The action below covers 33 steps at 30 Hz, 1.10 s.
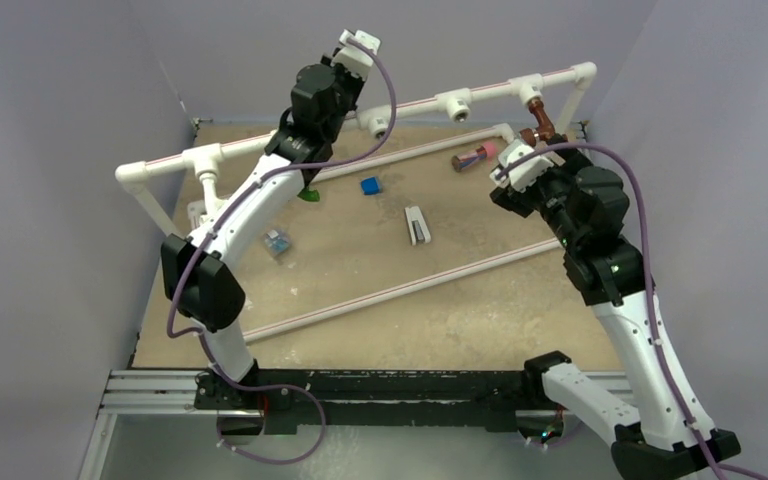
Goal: Install the water faucets
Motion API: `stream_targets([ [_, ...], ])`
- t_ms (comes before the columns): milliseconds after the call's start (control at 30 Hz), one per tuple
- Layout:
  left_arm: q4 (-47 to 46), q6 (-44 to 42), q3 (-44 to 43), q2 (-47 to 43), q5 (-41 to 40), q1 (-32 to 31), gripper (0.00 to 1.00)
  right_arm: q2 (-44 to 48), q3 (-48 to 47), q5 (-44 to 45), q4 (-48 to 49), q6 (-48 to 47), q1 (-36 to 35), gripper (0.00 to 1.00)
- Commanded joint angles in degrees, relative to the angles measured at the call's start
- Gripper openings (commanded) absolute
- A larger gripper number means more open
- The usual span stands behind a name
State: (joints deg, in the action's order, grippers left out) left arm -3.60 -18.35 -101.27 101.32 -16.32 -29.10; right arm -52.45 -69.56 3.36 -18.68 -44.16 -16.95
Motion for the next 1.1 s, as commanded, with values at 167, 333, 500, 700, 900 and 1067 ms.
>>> stream_targets([
  [167, 0.27, 7.87, -10.44, -1.57, 1.05, 2.14, 0.21, 5.01, 9.39, 7.42, 10.97, -16.77, -3.96, 0.93],
  [333, 7.82, 16.55, -12.13, -7.42, 8.72, 2.12, 0.28, 7.19, 14.87, 10.03, 18.30, -25.63, -4.10, 0.94],
  [500, 13.56, 25.63, -3.61, -18.94, 17.78, 2.14, 0.35, 9.10, 21.41, 14.60, 29.79, -36.13, -4.14, 0.95],
  [700, 15.50, 35.03, 11.99, -35.52, 28.61, 2.12, 0.51, 7.81, 26.49, 13.68, 42.72, -45.11, -4.06, 0.96],
  [900, 19.10, 38.30, 20.43, -46.03, 42.32, 2.12, 0.57, 2.61, 27.69, 13.74, 50.63, -48.35, -3.88, 0.96],
  [1067, 17.85, 36.20, 25.81, -52.26, 47.47, 1.64, 0.57, -1.82, 28.02, 14.99, 57.51, -49.44, -3.35, 0.96],
])
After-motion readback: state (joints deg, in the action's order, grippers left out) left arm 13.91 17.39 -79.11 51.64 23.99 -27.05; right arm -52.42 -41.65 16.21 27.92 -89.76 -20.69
